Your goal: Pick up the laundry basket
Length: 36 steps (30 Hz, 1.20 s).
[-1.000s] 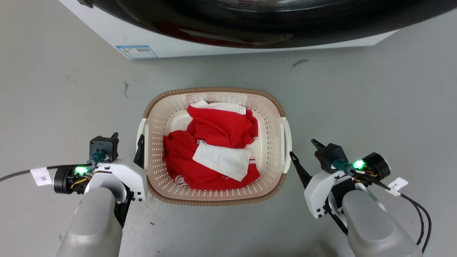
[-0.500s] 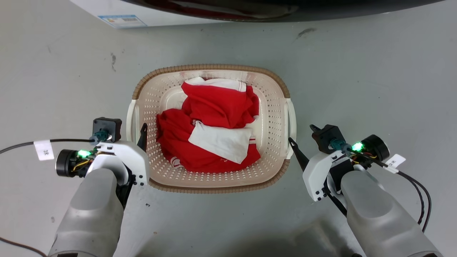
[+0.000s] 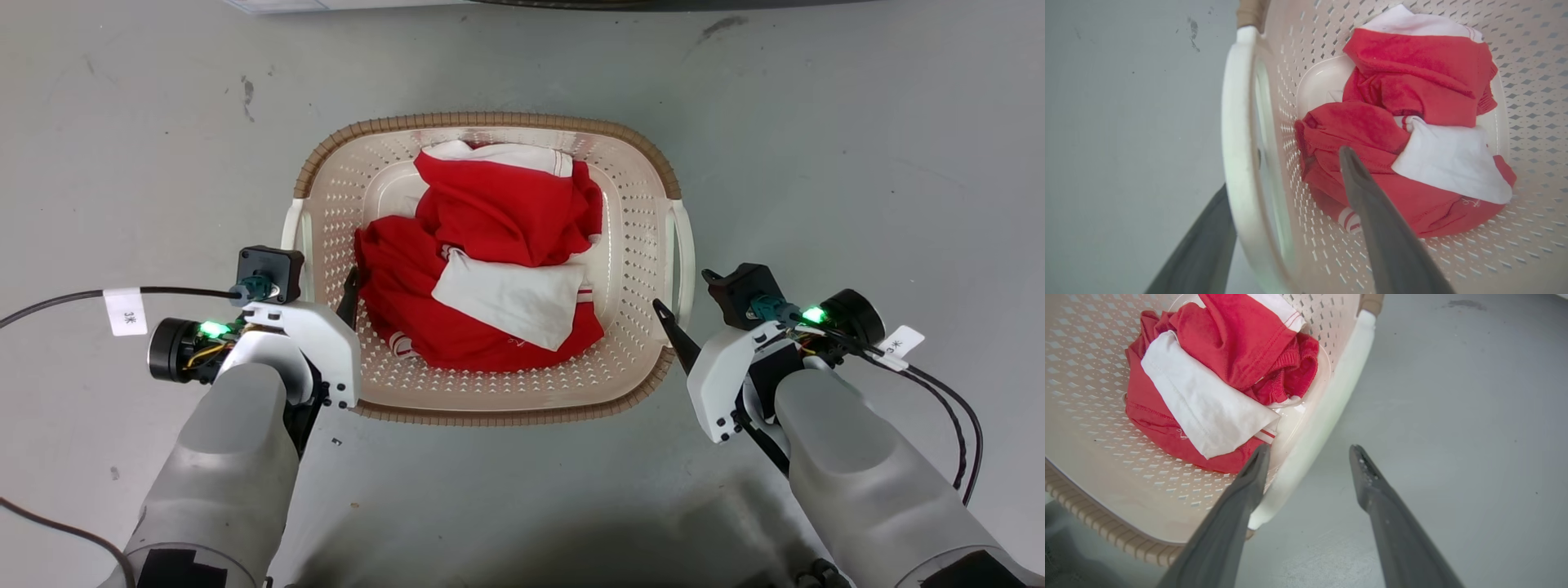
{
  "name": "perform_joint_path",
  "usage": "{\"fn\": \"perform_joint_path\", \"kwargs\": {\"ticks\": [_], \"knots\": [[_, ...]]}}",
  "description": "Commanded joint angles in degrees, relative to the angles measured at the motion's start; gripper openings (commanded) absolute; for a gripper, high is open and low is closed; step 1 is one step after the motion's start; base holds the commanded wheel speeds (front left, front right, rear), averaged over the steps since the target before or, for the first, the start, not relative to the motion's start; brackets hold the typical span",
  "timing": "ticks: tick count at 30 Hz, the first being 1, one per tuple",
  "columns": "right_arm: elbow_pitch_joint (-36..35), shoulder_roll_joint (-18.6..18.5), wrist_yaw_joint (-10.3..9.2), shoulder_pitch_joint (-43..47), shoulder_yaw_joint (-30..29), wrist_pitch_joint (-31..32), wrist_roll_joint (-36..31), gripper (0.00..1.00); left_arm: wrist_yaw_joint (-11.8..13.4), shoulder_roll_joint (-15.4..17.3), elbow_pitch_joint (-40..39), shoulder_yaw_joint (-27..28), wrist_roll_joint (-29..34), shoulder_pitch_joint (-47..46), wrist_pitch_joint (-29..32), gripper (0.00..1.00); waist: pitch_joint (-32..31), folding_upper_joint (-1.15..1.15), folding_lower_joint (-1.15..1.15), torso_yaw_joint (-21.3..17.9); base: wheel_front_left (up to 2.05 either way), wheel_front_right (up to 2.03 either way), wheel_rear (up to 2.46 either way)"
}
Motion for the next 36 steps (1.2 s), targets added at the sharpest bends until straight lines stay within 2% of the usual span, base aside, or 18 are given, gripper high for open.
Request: {"fn": "perform_joint_path", "kwargs": {"ticks": [1, 2, 3, 4, 17, 36], "knots": [[0.51, -0.27, -0.10, -0.69, 0.41, -0.08, 0.50, 1.00, -0.05, 0.07, 0.32, -0.43, -0.32, -0.73, -0.16, 1.00, 0.21, 0.00, 0.00, 0.12, 0.00, 0.00, 0.00], [0.63, -0.27, -0.10, -0.87, 0.77, -0.08, 0.95, 0.85, -0.05, -0.03, 0.45, -0.90, -0.45, -0.96, -0.16, 0.89, 0.31, 0.00, 0.00, 0.17, 0.00, 0.00, 0.00], [0.80, -0.27, -0.09, -1.04, 1.14, -0.08, 1.34, 0.36, -0.05, -0.04, 0.54, -1.22, -0.76, -1.15, -0.16, 0.39, 0.37, 0.00, 0.00, 0.21, 0.00, 0.00, 0.00], [0.81, -0.27, -0.10, -1.30, 1.37, -0.08, 1.71, 0.00, -0.06, -0.07, 0.62, -1.55, -0.94, -1.29, -0.16, 0.00, 0.40, 0.00, 0.00, 0.24, 0.00, 0.00, 0.00], [2.25, -0.13, -0.07, -0.64, 3.76, -0.10, 4.72, 0.00, -0.07, -0.68, 1.47, -6.48, -5.46, 0.43, -0.15, 0.00, -3.70, 0.00, 0.00, 0.46, 0.00, 0.00, 0.00], [5.09, -0.03, -0.06, 4.48, 8.58, 2.72, 11.36, 0.00, -0.12, -2.51, 1.59, -16.06, -14.33, 7.80, 5.14, 0.00, -19.55, 0.00, 0.00, 0.16, 0.00, 0.00, 0.00]]}}
